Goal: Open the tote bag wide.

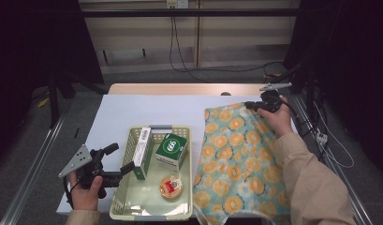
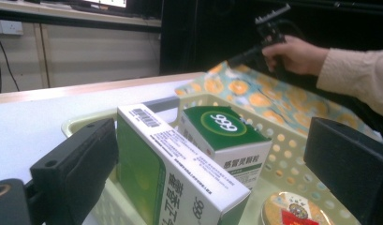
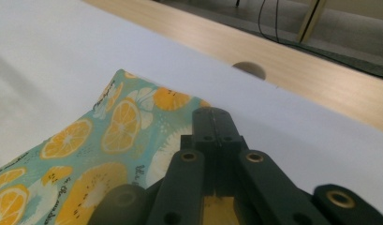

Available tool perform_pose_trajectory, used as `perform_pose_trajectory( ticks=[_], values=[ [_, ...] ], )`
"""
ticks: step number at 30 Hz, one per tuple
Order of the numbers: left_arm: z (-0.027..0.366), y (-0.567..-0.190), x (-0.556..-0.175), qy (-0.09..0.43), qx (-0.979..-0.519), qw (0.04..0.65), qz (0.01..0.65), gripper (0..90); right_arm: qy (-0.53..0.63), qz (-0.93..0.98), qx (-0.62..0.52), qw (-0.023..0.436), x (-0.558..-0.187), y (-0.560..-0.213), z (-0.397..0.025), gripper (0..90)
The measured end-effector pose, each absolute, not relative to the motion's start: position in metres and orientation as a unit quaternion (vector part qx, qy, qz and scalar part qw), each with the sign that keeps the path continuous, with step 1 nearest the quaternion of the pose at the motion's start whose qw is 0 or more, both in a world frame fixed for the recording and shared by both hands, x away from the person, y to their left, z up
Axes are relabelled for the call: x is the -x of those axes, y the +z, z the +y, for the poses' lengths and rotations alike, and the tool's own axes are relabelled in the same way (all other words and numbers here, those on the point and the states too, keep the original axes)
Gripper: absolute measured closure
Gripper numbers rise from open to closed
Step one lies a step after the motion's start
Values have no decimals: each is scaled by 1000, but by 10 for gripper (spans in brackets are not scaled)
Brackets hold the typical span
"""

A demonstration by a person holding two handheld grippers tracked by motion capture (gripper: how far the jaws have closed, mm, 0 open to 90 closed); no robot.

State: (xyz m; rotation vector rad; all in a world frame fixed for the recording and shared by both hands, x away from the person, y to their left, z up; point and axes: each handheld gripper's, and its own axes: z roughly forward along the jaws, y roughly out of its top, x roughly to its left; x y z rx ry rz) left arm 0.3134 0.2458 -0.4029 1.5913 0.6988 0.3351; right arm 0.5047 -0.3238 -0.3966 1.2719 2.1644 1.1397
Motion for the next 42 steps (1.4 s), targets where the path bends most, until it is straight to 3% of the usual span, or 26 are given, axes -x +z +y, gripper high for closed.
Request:
perform_pose_trajectory(
  ticks=[6,13,15,16,17,18,20,22,29,42],
  values=[
    [242,-401,-315,143,-698,634,301,30,409,749,-475,214,-545,-389,-331,900],
    [241,-403,-319,147,-689,637,311,30,429,719,-498,228,-567,-390,-341,900],
    [242,-403,-320,151,-689,636,312,30,419,727,-490,234,-568,-395,-341,731],
    [242,-403,-321,153,-691,634,312,30,416,730,-492,228,-567,-397,-339,588],
    [242,-404,-321,152,-690,635,312,30,416,730,-492,228,-567,-397,-339,588],
    [241,-404,-320,152,-692,634,311,30,408,734,-495,225,-565,-399,-337,460],
    [240,-404,-320,151,-696,631,309,30,403,746,-478,231,-558,-398,-333,503],
    [238,-404,-319,151,-697,630,309,30,416,756,-462,206,-540,-396,-325,374],
    [237,-405,-321,146,-697,632,305,30,436,781,-414,168,-474,-402,-308,279],
    [239,-407,-318,139,-699,635,298,30,435,820,-352,121,-365,-418,-288,287]
  ],
)
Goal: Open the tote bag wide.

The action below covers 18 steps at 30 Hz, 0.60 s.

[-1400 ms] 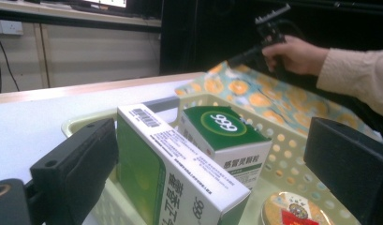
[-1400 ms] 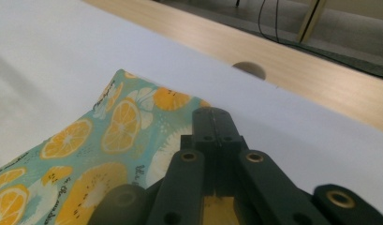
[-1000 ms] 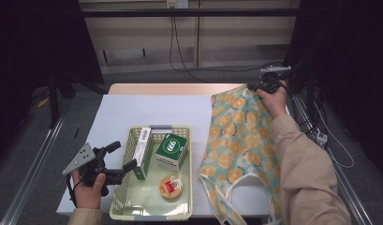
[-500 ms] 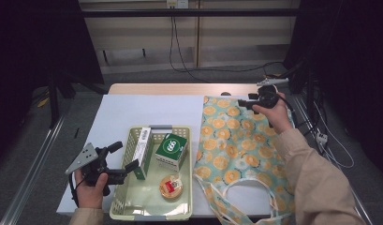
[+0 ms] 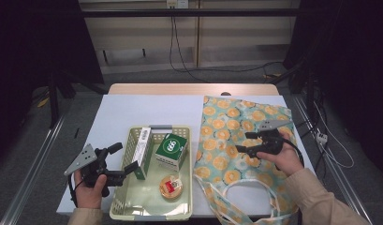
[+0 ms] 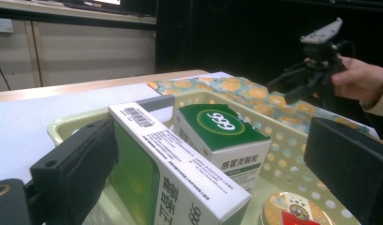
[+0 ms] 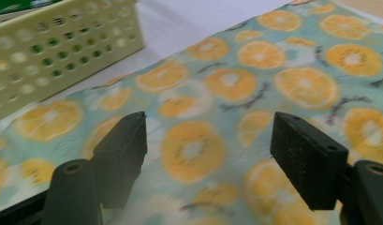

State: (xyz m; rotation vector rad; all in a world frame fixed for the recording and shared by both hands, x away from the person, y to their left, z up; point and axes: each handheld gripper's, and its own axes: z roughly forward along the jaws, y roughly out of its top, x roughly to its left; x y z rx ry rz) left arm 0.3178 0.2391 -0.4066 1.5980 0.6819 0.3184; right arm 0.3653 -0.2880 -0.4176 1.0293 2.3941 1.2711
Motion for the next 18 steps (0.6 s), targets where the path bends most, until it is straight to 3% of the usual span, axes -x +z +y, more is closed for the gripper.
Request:
perform_pose_trajectory(
  ticks=[13,16,18],
  values=[
    [234,-405,-315,140,-703,634,290,30,404,858,-298,106,-306,-441,-273,211],
    [234,-405,-315,140,-705,633,289,30,387,869,-289,108,-300,-448,-272,246],
    [234,-405,-316,140,-706,631,289,30,375,877,-278,113,-299,-453,-270,361]
  ],
)
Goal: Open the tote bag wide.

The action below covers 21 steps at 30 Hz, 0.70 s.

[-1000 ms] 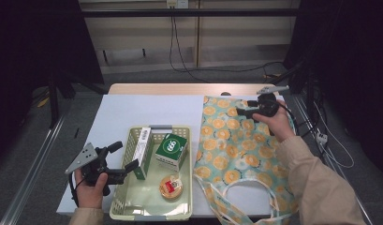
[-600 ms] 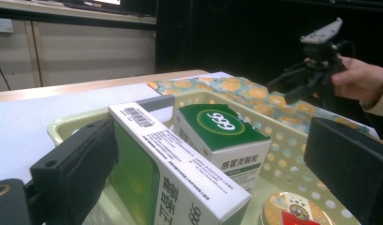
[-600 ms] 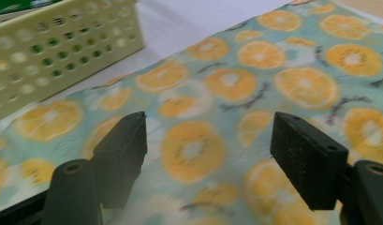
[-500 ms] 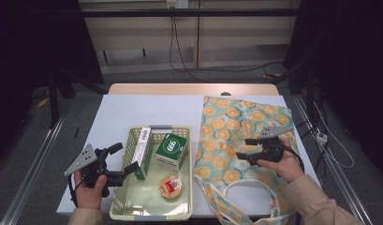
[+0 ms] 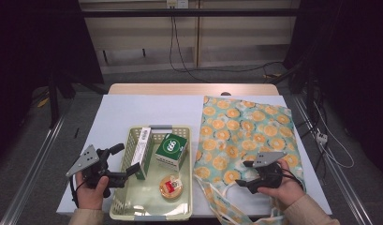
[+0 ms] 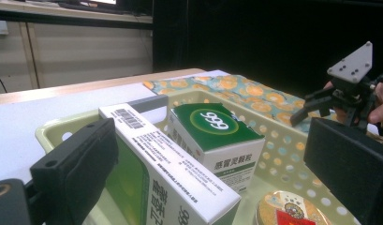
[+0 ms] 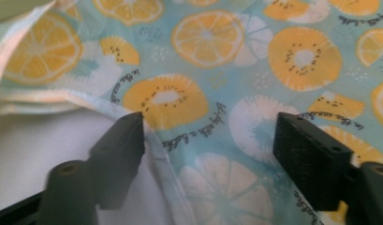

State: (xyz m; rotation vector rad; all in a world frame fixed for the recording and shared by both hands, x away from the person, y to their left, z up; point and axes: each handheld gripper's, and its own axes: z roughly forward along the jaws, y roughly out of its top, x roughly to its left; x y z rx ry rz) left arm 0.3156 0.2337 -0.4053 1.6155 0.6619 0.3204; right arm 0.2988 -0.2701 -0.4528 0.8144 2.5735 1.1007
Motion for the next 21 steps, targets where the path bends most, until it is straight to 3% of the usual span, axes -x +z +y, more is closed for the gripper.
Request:
perform_pose_trajectory(
  ticks=[6,11,21],
  values=[
    [234,-405,-316,141,-704,633,289,30,382,884,-248,104,-302,-454,-267,801],
    [235,-405,-315,142,-703,633,290,30,382,882,-257,103,-307,-454,-265,896],
    [232,-403,-316,143,-704,634,287,30,408,856,-300,104,-340,-447,-265,900]
  ],
)
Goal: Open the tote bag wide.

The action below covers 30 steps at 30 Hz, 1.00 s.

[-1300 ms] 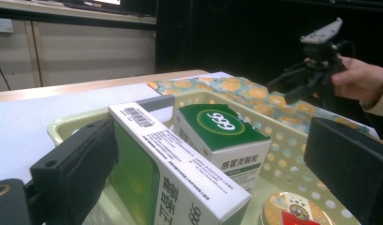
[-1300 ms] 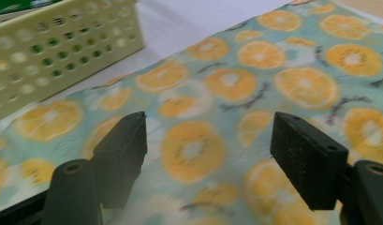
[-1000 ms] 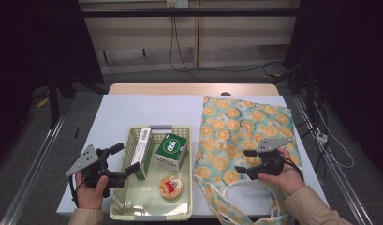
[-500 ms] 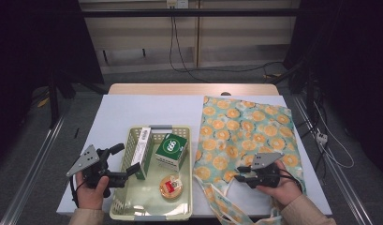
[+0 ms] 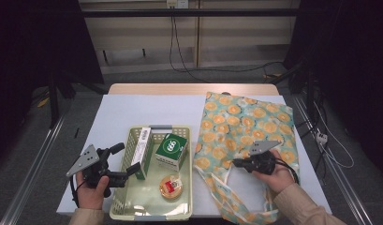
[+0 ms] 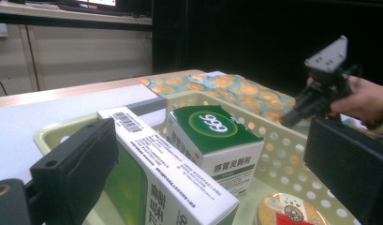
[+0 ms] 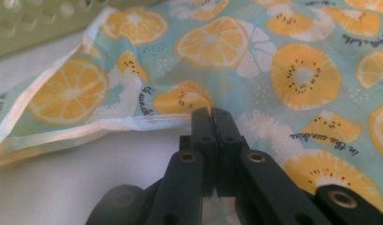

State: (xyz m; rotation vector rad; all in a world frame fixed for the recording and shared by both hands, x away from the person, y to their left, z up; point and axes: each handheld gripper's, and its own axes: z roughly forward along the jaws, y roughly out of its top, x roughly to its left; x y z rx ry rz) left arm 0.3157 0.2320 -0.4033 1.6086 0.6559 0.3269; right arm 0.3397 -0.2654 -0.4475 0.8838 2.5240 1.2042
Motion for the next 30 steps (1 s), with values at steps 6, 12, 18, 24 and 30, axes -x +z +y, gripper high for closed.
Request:
perform_pose_trajectory(
  ticks=[6,12,18,24,30],
  values=[
    [233,-403,-317,144,-703,635,286,30,397,854,-312,124,-375,-442,-262,900],
    [234,-403,-317,144,-701,636,288,30,410,830,-354,135,-410,-442,-264,900],
    [235,-403,-317,145,-702,634,288,30,384,838,-358,149,-426,-446,-257,900],
    [234,-403,-317,145,-704,633,286,30,378,830,-376,162,-433,-448,-263,900],
    [235,-403,-317,146,-704,633,287,30,391,822,-385,151,-433,-451,-264,894]
  ],
)
